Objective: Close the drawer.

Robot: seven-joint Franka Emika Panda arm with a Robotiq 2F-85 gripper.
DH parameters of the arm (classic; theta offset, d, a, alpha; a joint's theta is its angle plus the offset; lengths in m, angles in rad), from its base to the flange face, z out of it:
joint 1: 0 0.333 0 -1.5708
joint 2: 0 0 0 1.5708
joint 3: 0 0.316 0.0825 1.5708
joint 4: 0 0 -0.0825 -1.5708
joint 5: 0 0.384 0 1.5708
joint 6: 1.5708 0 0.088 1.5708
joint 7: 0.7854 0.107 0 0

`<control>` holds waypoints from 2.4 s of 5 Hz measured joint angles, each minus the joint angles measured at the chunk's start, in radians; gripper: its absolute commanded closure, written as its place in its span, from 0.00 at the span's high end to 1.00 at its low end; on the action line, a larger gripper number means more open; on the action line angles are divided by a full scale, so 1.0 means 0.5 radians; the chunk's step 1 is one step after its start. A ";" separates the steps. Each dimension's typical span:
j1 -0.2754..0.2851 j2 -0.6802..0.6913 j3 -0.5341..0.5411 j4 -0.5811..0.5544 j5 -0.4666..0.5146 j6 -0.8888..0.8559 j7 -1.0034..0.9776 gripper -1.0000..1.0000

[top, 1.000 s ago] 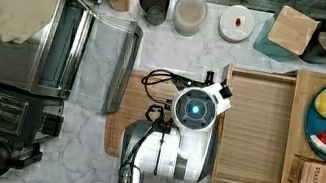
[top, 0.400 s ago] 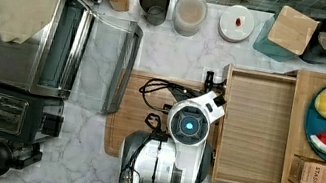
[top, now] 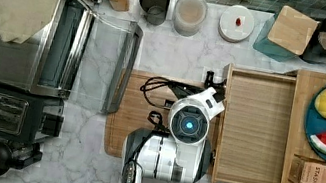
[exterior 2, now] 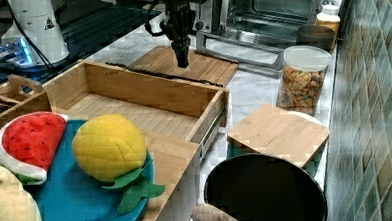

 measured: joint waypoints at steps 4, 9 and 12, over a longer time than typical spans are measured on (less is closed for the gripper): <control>-0.034 0.071 -0.138 0.012 -0.152 -0.014 -0.307 0.00; -0.456 0.390 -0.339 0.496 0.014 -0.294 -1.078 0.00; -0.391 0.426 -0.461 0.496 -0.328 -0.168 -1.057 0.00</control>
